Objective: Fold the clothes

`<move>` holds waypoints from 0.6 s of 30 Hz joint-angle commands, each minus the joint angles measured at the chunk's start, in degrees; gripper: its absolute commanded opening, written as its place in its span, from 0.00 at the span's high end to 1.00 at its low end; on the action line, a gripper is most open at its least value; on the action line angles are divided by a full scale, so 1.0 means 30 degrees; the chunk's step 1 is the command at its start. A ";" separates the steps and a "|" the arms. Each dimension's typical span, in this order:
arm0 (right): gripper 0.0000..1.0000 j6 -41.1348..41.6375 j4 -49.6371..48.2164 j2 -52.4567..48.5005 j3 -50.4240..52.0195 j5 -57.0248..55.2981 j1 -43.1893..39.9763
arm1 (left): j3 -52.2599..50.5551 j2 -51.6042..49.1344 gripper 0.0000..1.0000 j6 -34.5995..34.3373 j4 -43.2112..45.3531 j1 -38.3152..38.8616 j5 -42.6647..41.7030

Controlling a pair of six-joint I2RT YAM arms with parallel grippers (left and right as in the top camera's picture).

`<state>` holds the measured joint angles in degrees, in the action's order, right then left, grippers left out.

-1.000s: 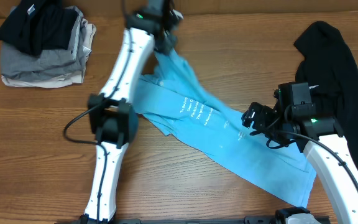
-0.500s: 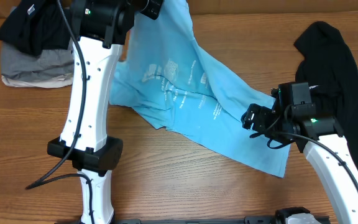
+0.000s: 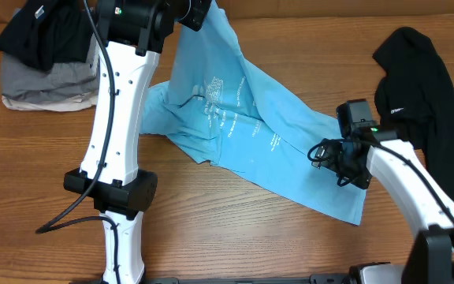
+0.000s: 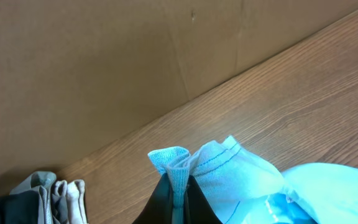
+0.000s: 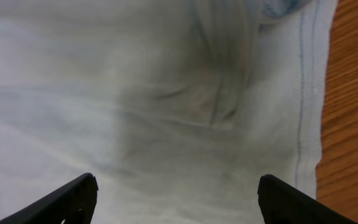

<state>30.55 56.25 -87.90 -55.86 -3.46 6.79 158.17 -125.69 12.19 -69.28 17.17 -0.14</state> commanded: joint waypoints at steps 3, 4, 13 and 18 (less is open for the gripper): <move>0.15 0.1355 -0.0153 -0.1122 0.0138 -0.2011 -0.0058 | 0.0066 -0.0007 0.96 0.0233 0.0022 -0.0124 0.0262; 0.15 0.1355 -0.0277 -0.1202 0.0138 -0.2157 -0.0058 | 0.0066 -0.0007 0.96 0.0233 0.0022 -0.0124 0.0262; 0.24 0.1348 -0.1807 -0.2098 0.0175 -0.2346 -0.0168 | 0.0066 -0.0007 0.96 0.0233 -0.0051 -0.0124 0.0262; 0.27 0.1348 -0.2812 -0.2499 0.0772 -0.2331 -0.0867 | 0.0066 -0.0007 0.96 0.0240 -0.0182 -0.0131 0.0262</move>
<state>34.15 48.58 -94.80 -55.02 -9.43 5.72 158.17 -125.69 12.19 -69.78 17.17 -0.12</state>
